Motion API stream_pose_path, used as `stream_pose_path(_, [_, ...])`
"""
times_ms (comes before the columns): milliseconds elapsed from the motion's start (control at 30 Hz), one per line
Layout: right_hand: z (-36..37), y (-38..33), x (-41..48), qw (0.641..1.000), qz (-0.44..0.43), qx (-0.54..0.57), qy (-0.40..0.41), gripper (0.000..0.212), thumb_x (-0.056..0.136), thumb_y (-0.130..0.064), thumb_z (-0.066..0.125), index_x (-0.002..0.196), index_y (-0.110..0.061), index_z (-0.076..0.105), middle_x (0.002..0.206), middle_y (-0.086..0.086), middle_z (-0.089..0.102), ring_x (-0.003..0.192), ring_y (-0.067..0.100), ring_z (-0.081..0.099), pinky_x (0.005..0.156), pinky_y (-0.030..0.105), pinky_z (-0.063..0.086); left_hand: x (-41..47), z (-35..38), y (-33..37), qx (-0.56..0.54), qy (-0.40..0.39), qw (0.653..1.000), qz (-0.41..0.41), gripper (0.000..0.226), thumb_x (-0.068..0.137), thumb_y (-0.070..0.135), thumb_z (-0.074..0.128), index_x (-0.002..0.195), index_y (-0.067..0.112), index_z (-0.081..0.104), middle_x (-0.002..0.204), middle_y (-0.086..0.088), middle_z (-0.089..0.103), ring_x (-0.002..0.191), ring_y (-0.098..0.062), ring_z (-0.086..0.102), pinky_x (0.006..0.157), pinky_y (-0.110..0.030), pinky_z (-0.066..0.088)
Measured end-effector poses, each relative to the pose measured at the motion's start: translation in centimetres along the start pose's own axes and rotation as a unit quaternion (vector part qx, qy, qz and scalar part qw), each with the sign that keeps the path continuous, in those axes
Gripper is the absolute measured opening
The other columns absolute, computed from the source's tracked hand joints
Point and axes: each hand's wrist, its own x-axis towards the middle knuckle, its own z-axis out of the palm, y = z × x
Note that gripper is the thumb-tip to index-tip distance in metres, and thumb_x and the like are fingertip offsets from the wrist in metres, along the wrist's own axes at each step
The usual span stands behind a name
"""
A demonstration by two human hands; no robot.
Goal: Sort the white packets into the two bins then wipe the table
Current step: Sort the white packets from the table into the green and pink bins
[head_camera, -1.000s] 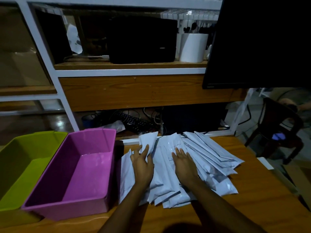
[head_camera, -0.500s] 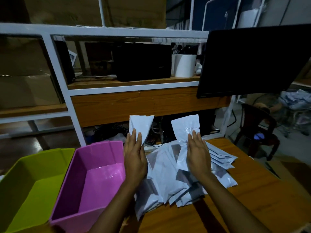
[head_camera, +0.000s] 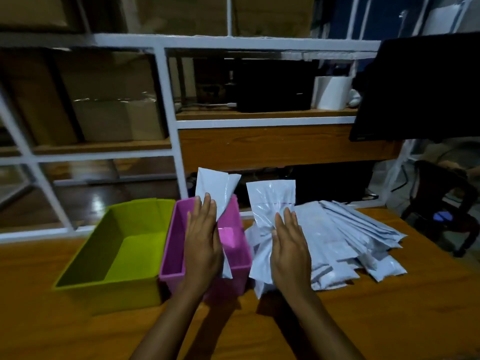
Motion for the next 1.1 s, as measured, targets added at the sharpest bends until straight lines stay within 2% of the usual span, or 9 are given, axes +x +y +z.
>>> stream_pose_path(133, [1.8, -3.7, -1.9, 0.998, -0.036, 0.040, -0.022, 0.042, 0.094, -0.013, 0.047, 0.135, -0.003, 0.052, 0.146, 0.015, 0.044, 0.139, 0.031, 0.034, 0.104, 0.053, 0.043, -1.9, -6.0, -2.7, 0.047, 0.016, 0.998, -0.031, 0.052, 0.092, 0.008, 0.037, 0.144, 0.008, 0.042, 0.154, 0.000, 0.031, 0.148, -0.016, 0.014, 0.119, -0.043, 0.015])
stream_pose_path(300, [4.7, -8.4, -3.3, 0.993, -0.059, 0.092, -0.052, 0.042, 0.095, -0.011, 0.047, 0.135, -0.001, 0.051, 0.148, 0.012, 0.040, 0.141, 0.026, 0.031, 0.108, 0.046, 0.040, -2.8, -12.9, -6.4, 0.082, 0.015, 0.992, -0.090, 0.051, 0.092, 0.012, 0.037, 0.142, 0.005, 0.044, 0.150, -0.003, 0.036, 0.145, -0.020, 0.020, 0.115, -0.052, 0.026])
stream_pose_path(467, [9.6, -12.5, -2.8, 0.985, -0.058, 0.131, -0.096, 0.040, 0.096, -0.007, 0.044, 0.135, 0.001, 0.050, 0.149, 0.015, 0.038, 0.142, 0.026, 0.027, 0.109, 0.051, 0.039, -1.6, -17.0, -11.1, 0.127, 0.005, 0.985, -0.116, 0.052, 0.093, 0.016, 0.035, 0.143, 0.005, 0.043, 0.150, -0.005, 0.033, 0.143, -0.021, 0.016, 0.114, -0.042, 0.025])
stream_pose_path(567, [13.3, -14.9, -1.2, 0.987, -0.078, 0.093, -0.108, 0.038, 0.095, -0.004, 0.044, 0.130, 0.003, 0.054, 0.149, 0.018, 0.039, 0.141, 0.032, 0.031, 0.113, 0.050, 0.033, 0.1, -18.1, -14.8, 0.139, -0.035, 0.981, -0.130, 0.052, 0.091, 0.013, 0.034, 0.141, 0.002, 0.044, 0.150, -0.014, 0.036, 0.144, -0.027, 0.020, 0.114, -0.042, 0.025])
stream_pose_path(700, [19.8, -18.1, 1.0, 0.980, -0.084, 0.062, -0.170, 0.039, 0.095, -0.004, 0.041, 0.132, 0.007, 0.051, 0.151, 0.022, 0.034, 0.144, 0.034, 0.027, 0.118, 0.038, 0.020, 2.5, -17.6, -20.0, 0.157, -0.142, 0.969, -0.128, 0.058, 0.082, 0.008, 0.035, 0.137, -0.005, 0.046, 0.146, -0.024, 0.041, 0.141, -0.039, 0.030, 0.114, -0.044, 0.026])
stream_pose_path(800, [24.7, -19.6, 1.6, 0.957, -0.062, 0.011, -0.283, 0.041, 0.095, -0.004, 0.040, 0.134, 0.002, 0.048, 0.155, 0.018, 0.029, 0.145, 0.027, 0.024, 0.117, 0.029, 0.020, 3.7, -15.8, -24.1, 0.202, -0.231, 0.944, -0.118, 0.041, 0.083, 0.004, 0.043, 0.119, -0.009, 0.057, 0.127, -0.031, 0.055, 0.125, -0.045, 0.047, 0.112, -0.042, 0.028])
stream_pose_path(867, [27.2, -20.1, 1.5, 0.943, -0.028, -0.033, -0.331, 0.037, 0.093, -0.007, 0.044, 0.128, -0.001, 0.053, 0.152, 0.017, 0.035, 0.141, 0.026, 0.032, 0.112, 0.029, 0.026, 4.3, -14.4, -26.6, 0.243, -0.262, 0.927, -0.110, 0.021, 0.086, 0.007, 0.054, 0.104, -0.003, 0.060, 0.109, -0.024, 0.060, 0.109, -0.042, 0.054, 0.105, -0.043, 0.032])
stream_pose_path(967, [29.8, -20.3, 1.0, 0.922, 0.015, -0.094, -0.374, 0.031, 0.091, -0.008, 0.045, 0.119, -0.002, 0.058, 0.143, 0.018, 0.046, 0.133, 0.027, 0.041, 0.105, 0.030, 0.034, 5.5, -13.2, -28.3, 0.313, -0.348, 0.874, -0.128, 0.028, 0.091, 0.017, 0.050, 0.115, 0.003, 0.058, 0.118, -0.017, 0.057, 0.116, -0.034, 0.050, 0.104, -0.039, 0.031])
stream_pose_path(1100, [32.8, -19.0, 0.3, 0.891, 0.013, -0.158, -0.426, 0.029, 0.092, -0.008, 0.044, 0.117, -0.003, 0.058, 0.136, 0.019, 0.050, 0.131, 0.031, 0.042, 0.105, 0.036, 0.035, 6.2, -11.8, -30.3, 0.360, -0.481, 0.784, -0.156, 0.051, 0.089, 0.027, 0.058, 0.131, 0.001, 0.048, 0.135, -0.025, 0.046, 0.125, -0.040, 0.043, 0.108, -0.046, 0.031])
